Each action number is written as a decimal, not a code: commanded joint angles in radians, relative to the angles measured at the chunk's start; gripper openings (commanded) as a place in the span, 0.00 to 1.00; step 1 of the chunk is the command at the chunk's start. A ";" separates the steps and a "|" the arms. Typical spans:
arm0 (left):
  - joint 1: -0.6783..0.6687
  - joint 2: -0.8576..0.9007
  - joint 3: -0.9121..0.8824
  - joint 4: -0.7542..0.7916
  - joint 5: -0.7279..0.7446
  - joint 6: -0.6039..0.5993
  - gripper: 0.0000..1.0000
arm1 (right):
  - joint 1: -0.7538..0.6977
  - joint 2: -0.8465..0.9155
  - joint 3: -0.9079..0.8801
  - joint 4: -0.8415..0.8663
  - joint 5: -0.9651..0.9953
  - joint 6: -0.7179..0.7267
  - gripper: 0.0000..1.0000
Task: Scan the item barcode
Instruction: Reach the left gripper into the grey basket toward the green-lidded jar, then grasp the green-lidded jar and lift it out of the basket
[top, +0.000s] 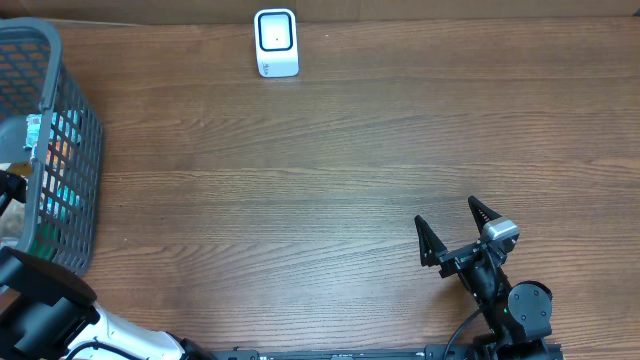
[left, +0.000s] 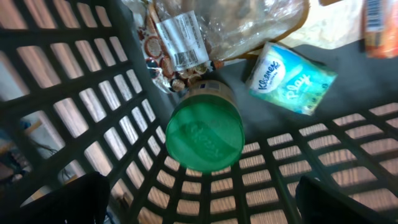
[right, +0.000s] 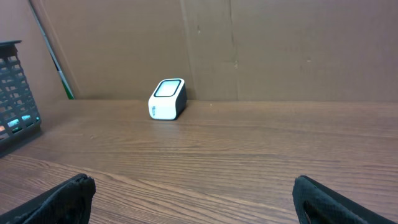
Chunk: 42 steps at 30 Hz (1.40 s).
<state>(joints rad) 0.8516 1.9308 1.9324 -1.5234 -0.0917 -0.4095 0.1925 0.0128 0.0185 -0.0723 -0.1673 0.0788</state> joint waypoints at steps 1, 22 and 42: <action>-0.001 -0.001 -0.075 0.042 -0.021 0.021 0.99 | 0.007 -0.010 -0.011 0.004 0.010 0.005 1.00; -0.001 -0.001 -0.385 0.329 0.006 0.021 0.90 | 0.007 -0.010 -0.011 0.004 0.010 0.005 1.00; -0.001 -0.001 -0.359 0.312 0.007 0.021 0.43 | 0.007 -0.010 -0.011 0.004 0.010 0.005 1.00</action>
<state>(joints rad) 0.8516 1.9305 1.5230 -1.1816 -0.0902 -0.3916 0.1925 0.0128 0.0185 -0.0719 -0.1673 0.0784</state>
